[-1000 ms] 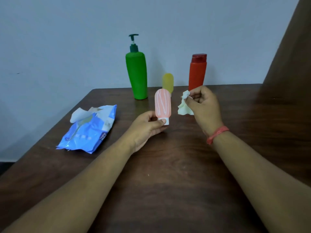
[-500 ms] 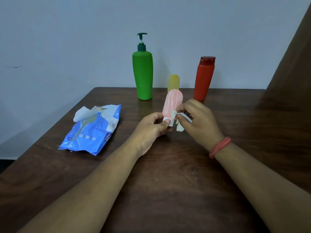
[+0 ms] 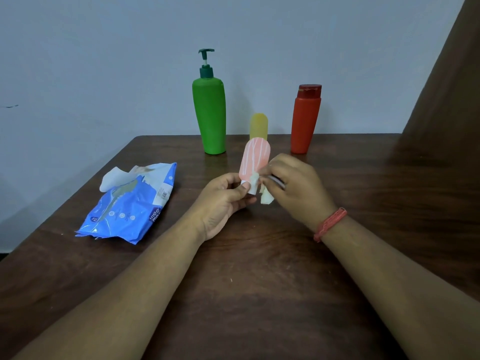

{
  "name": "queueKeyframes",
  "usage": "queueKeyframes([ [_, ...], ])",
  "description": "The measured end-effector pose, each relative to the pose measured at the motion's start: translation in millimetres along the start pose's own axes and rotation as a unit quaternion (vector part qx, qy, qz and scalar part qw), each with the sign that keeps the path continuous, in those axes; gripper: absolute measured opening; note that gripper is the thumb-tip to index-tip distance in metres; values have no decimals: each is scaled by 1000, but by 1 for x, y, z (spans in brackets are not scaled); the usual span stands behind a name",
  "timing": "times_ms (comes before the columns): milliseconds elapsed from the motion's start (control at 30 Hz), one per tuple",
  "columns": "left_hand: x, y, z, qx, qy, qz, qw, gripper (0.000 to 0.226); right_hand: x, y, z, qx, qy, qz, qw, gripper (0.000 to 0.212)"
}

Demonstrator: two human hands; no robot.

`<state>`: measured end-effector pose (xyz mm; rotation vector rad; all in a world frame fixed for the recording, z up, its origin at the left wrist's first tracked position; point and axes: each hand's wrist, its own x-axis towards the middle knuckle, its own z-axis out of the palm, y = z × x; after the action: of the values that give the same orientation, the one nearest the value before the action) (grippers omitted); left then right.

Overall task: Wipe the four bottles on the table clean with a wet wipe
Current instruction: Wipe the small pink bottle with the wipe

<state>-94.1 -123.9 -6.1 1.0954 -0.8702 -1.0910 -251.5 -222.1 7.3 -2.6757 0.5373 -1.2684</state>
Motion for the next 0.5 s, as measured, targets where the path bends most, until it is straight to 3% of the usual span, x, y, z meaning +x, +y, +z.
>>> queueKeyframes([
  [133, -2, 0, 3, 27, -21, -3, 999, 25, 2, 2, -4, -7, 84, 56, 995, 9],
  [233, 0, 1, 0, -13, -2, -6, 1000, 27, 1, -4, -3, 18, -27, 12, 999, 8],
  [300, 1, 1, -2, -18, -1, -9, 1000, 26, 1, -3, -3, 20, -51, -4, 998, 6],
  [433, -1, 1, 2, 32, -34, -8, 999, 20, 3, 4, -8, 21, 96, 88, 991, 3],
  [500, -1, 1, 2, 32, -29, -6, 999, 20, 3, 3, -8, 38, 100, 110, 988, 5],
])
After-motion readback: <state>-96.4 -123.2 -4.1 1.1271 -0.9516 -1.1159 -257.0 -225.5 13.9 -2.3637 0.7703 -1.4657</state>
